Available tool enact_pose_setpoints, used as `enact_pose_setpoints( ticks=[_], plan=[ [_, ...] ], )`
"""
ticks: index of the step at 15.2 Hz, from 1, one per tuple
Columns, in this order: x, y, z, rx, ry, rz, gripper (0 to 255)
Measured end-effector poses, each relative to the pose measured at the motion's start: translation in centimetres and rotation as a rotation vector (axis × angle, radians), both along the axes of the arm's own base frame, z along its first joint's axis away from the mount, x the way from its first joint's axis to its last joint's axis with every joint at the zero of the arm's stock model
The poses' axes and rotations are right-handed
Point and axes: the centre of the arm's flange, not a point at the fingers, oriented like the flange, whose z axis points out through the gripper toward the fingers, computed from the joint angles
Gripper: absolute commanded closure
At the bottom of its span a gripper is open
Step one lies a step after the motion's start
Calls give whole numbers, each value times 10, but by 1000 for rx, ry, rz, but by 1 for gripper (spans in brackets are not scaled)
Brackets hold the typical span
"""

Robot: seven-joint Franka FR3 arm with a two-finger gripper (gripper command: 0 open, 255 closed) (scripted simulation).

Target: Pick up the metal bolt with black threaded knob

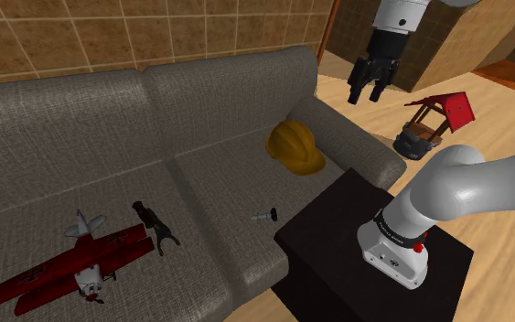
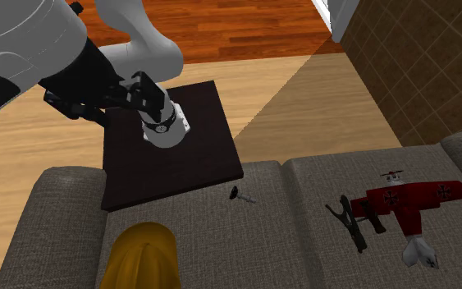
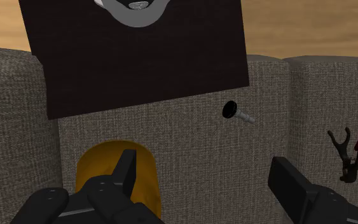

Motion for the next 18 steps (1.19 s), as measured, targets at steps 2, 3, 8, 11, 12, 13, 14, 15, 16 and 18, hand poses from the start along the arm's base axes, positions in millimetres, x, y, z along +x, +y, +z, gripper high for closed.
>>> enact_pose_setpoints(
  ticks=[2, 3, 8, 11, 12, 13, 14, 15, 16, 18],
  plan=[
    [0, 4, -4, -5, -2, 1, 0],
    [0, 12, -11, -11, -5, 3, 0],
    [0, 53, -63, -57, -27, 14, 0],
    [-2, 79, -96, -86, -41, 20, 0],
    [-3, 87, -107, -95, -46, 21, 0],
    [-1, 99, -117, -104, -50, 24, 0],
    [-2, 105, -129, -114, -56, 26, 0],
    [-1, 111, -142, -124, -60, 27, 0],
    [-1, 117, -150, -133, -65, 29, 0],
    [0, 134, -178, -153, -73, 34, 0]
  ],
)
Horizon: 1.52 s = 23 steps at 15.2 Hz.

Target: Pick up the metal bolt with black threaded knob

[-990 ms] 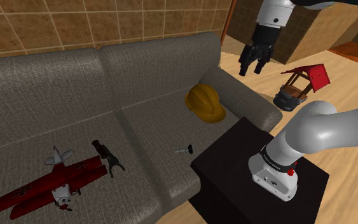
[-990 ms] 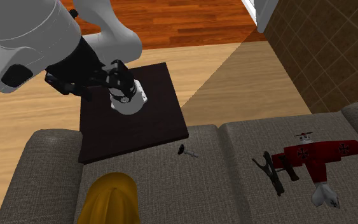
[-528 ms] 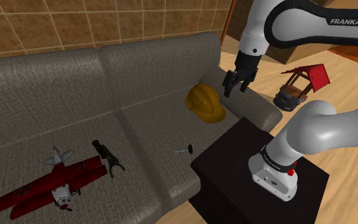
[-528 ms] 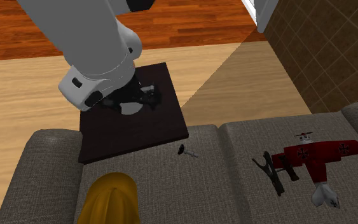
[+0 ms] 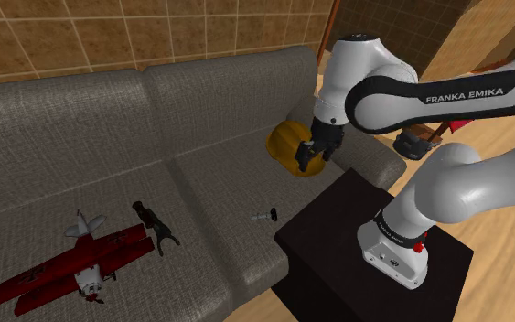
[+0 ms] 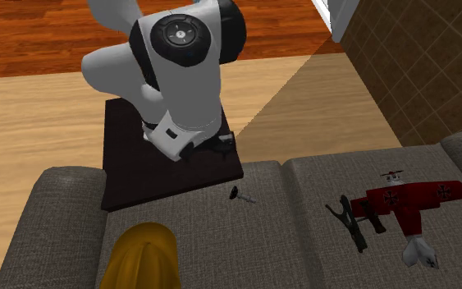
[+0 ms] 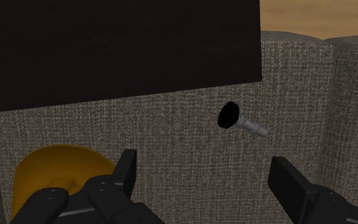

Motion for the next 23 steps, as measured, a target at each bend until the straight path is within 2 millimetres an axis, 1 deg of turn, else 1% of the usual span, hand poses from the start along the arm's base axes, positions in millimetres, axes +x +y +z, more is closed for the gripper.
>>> enact_pose_setpoints(
  ticks=[6, 9, 10, 12, 14, 15, 19, 23],
  plan=[
    [3, 42, -71, -58, -31, 12, 0],
    [2, 58, -104, -91, -47, 17, 0],
    [5, 65, -118, -101, -51, 18, 0],
    [4, 77, -144, -122, -61, 22, 0],
    [9, 92, -169, -136, -65, 18, 0],
    [8, 94, -182, -149, -68, 21, 0],
    [9, 103, -207, -150, -78, 29, 0],
    [7, 103, -228, -149, -80, 31, 0]
  ],
)
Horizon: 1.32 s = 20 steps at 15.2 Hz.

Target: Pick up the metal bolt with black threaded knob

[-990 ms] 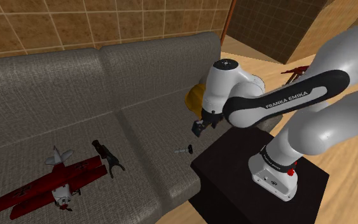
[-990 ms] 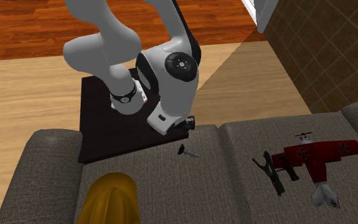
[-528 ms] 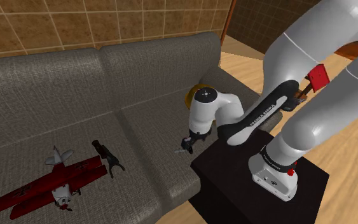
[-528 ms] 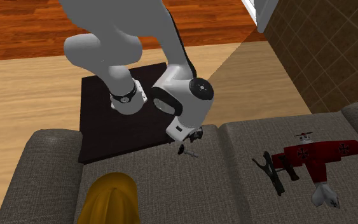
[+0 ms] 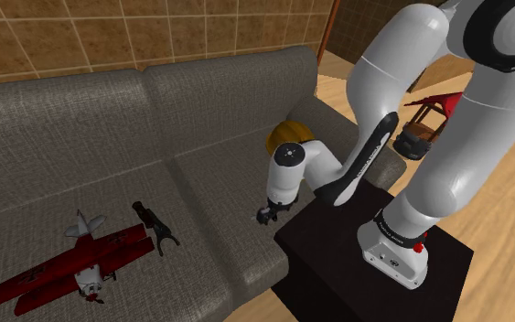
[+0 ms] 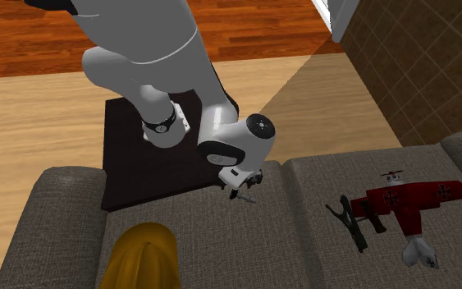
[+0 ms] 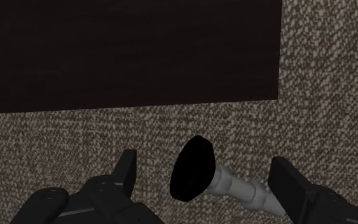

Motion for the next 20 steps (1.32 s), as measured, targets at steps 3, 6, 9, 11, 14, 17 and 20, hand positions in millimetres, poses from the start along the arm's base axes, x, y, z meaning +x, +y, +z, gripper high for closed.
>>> enact_pose_setpoints(
  ticks=[3, 6, 9, 11, 14, 17, 20],
  plan=[
    [1, 0, -4, -1, -1, 1, 255],
    [1, 0, -5, -1, -1, 1, 255],
    [1, 0, -5, -1, -1, 2, 255],
    [1, 0, -5, 0, -2, 2, 255],
    [1, 0, 6, -1, -2, 3, 255],
    [2, 0, 22, -1, -3, 4, 255],
    [3, 0, 37, -2, -3, 3, 255]
  ],
)
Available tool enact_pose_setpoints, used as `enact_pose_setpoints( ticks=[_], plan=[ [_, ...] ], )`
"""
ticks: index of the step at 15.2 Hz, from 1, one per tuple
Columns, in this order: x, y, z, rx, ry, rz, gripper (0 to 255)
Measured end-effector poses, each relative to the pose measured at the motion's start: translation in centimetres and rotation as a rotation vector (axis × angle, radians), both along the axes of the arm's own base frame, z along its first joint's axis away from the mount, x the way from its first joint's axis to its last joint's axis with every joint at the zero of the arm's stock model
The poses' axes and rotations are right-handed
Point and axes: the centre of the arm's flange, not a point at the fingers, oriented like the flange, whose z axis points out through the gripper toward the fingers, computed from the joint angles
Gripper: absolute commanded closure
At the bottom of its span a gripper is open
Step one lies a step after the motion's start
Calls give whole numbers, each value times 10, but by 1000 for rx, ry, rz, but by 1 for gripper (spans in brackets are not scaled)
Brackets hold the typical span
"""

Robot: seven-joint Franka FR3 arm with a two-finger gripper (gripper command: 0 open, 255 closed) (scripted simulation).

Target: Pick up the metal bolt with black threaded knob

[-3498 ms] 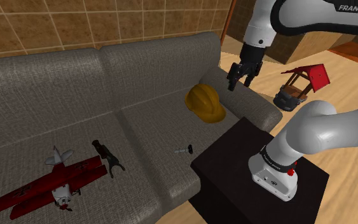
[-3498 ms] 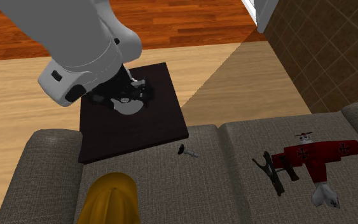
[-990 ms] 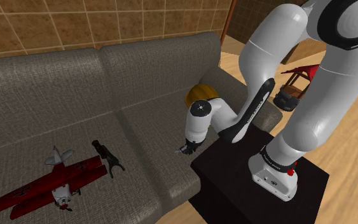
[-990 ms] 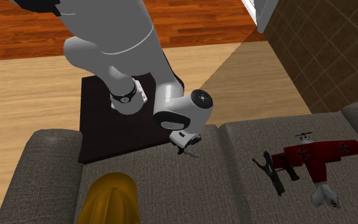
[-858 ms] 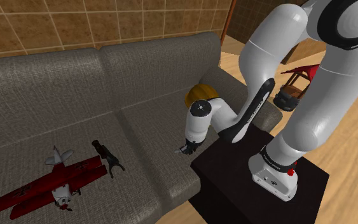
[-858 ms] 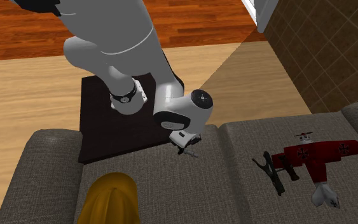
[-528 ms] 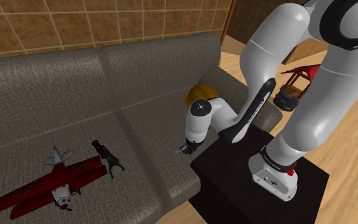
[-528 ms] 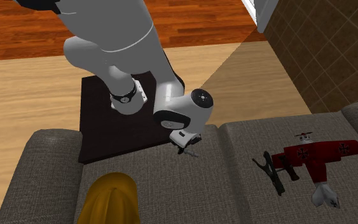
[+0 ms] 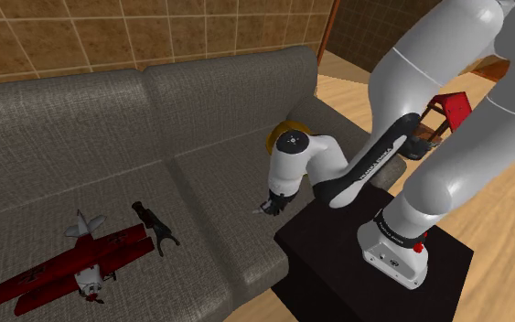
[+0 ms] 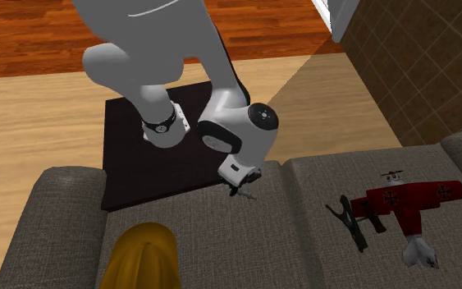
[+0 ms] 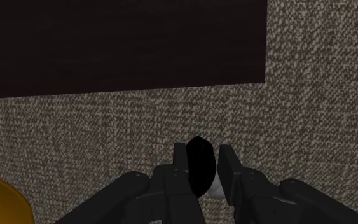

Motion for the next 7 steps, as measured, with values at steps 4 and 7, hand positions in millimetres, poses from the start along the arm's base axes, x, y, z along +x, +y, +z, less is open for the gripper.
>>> enact_pose_setpoints(
  ticks=[4, 7],
  plan=[
    [-2, 1, 22, -2, -1, 0, 255],
    [-2, 0, 35, 0, 1, -1, 255]
  ],
)
